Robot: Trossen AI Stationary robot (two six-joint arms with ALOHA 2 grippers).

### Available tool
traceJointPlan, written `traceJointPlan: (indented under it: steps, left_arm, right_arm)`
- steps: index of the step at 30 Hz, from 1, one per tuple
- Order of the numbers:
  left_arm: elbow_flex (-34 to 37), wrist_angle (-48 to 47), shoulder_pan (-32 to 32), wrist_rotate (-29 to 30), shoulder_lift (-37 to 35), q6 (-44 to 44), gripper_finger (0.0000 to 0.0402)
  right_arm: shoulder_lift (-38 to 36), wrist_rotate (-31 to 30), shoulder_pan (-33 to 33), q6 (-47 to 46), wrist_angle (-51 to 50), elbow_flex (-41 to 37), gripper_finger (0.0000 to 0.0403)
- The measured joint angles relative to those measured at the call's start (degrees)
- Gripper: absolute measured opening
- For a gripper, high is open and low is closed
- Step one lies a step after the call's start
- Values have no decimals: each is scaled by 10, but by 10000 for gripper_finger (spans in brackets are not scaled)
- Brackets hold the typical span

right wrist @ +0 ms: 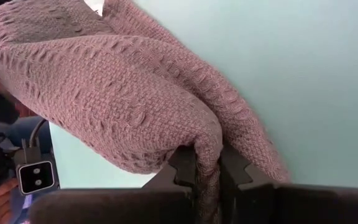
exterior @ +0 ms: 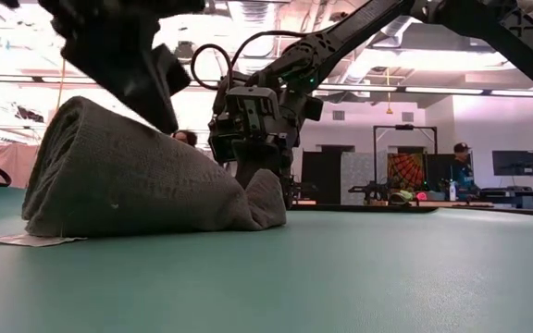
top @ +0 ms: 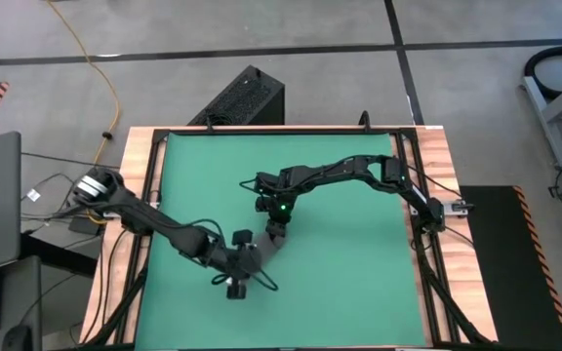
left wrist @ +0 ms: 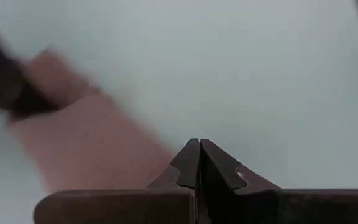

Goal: Roll towel
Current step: Roll the microfiber towel

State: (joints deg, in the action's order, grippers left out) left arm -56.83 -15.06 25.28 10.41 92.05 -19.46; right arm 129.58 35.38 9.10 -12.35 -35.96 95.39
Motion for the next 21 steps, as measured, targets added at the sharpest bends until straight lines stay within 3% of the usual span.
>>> traceJointPlan:
  steps: [9,16,21]
  left_arm:
    - [65,-8,67,133,-4,-147,0]
    - [120,-7,117,173,-1,-301,0]
    - [144,-5,136,190,-1,-355,0]
  right_arm:
    - [0,-2,-2,-12,3,0,39]
    - [0,-10,-2,6,-4,0,39]
    - [0,-10,-2,31,-4,0,39]
